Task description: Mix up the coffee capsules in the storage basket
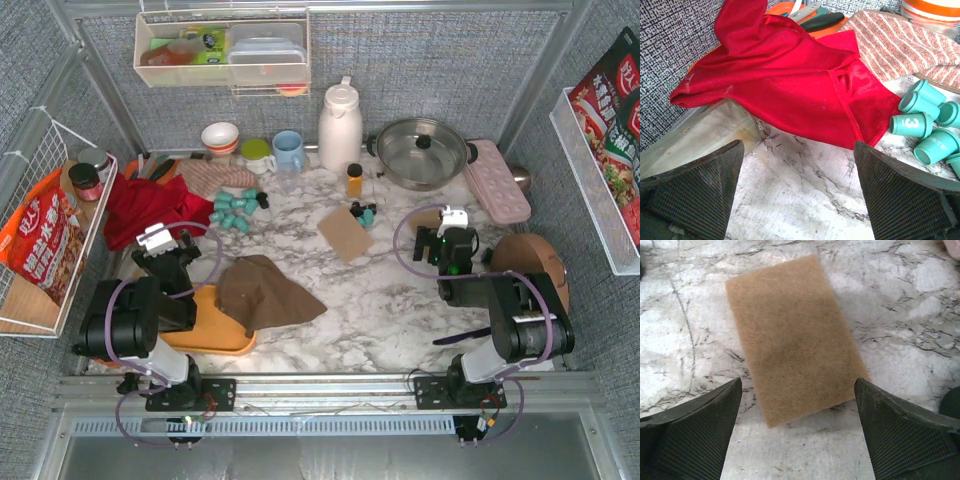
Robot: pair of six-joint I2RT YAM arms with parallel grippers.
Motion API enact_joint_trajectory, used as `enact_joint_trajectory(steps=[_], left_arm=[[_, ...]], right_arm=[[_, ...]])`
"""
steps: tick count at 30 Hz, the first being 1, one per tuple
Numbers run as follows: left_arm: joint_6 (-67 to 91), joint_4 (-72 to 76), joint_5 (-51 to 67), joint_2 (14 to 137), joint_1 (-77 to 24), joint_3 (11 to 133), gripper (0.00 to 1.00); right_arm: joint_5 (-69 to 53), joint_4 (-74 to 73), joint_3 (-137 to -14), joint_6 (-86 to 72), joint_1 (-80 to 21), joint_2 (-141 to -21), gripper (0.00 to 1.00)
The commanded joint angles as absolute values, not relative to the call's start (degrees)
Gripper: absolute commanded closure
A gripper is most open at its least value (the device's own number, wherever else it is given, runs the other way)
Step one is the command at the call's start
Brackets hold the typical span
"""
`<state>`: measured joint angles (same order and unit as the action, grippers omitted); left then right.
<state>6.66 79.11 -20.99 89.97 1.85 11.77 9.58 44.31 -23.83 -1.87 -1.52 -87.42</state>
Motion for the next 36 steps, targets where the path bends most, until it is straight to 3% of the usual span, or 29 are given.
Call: enact_joint_trajectory(steps=[1,25,30,36], left_arm=[[6.9,79.9,-21.1,90.1,1.8,12.0,0.01],[6.9,79.9,-21.1,90.1,1.9,12.1,0.01],[7.0,79.9,-21.0,90.1,1.9,12.1,0.01],[7.0,79.9,-21.0,90.1,1.9,12.0,0.01]], right_arm=[[7.7,45.2,-23.8,-2.2,-1.6,-87.2,0.01],[6.5,44.4,-24.2,-1.8,-1.4,-86.9,0.01],[9.8,41.5,-24.6,-3.1,-1.6,-83.5,0.01],[14.7,27.6,-28.8,-4.3,-1.7,-77.1,0.01]])
